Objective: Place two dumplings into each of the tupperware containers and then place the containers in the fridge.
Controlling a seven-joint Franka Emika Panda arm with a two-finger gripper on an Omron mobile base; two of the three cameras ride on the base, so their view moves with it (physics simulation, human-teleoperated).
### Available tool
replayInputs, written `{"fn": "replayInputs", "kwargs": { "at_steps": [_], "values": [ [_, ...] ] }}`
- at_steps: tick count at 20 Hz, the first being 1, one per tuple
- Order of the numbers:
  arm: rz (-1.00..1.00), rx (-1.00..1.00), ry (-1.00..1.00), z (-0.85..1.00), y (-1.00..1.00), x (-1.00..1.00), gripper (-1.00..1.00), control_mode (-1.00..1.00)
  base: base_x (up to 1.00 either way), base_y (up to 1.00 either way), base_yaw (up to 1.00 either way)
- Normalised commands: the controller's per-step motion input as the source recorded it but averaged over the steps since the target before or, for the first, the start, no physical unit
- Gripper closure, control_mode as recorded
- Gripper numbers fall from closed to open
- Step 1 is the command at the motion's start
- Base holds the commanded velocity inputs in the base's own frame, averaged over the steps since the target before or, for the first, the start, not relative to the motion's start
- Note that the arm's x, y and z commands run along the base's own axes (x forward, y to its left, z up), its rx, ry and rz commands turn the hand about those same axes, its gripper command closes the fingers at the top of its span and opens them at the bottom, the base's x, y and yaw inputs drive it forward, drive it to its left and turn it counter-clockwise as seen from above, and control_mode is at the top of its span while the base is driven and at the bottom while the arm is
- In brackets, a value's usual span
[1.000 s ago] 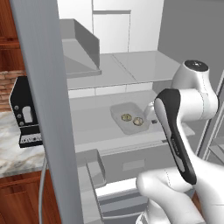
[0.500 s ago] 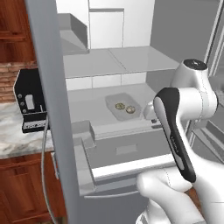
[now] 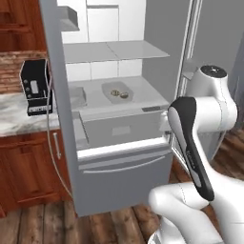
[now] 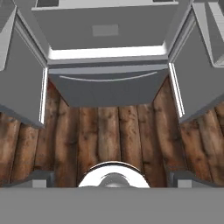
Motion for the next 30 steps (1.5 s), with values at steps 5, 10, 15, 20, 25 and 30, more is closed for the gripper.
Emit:
{"fn": "replayInputs", "kwargs": {
  "at_steps": [5,10,15,20,25,30],
  "values": [
    [0.0,0.0,0.0,0.0,0.0,0.0,-1.0,1.0,-1.0,0.0,-0.38],
    [0.0,0.0,0.0,0.0,0.0,0.0,-1.0,1.0,-0.96,0.0,-0.72],
    [0.0,0.0,0.0,0.0,0.0,0.0,-1.0,1.0,-0.3,-0.03,-0.95],
    [0.0,0.0,0.0,0.0,0.0,0.0,-1.0,1.0,0.0,-0.26,-0.9],
    [0.0,0.0,0.0,0.0,0.0,0.0,-1.0,1.0,0.42,-0.13,-0.71],
    [0.0,0.0,0.0,0.0,0.0,0.0,-1.0,1.0,1.0,0.02,-0.27]
  ]
}}
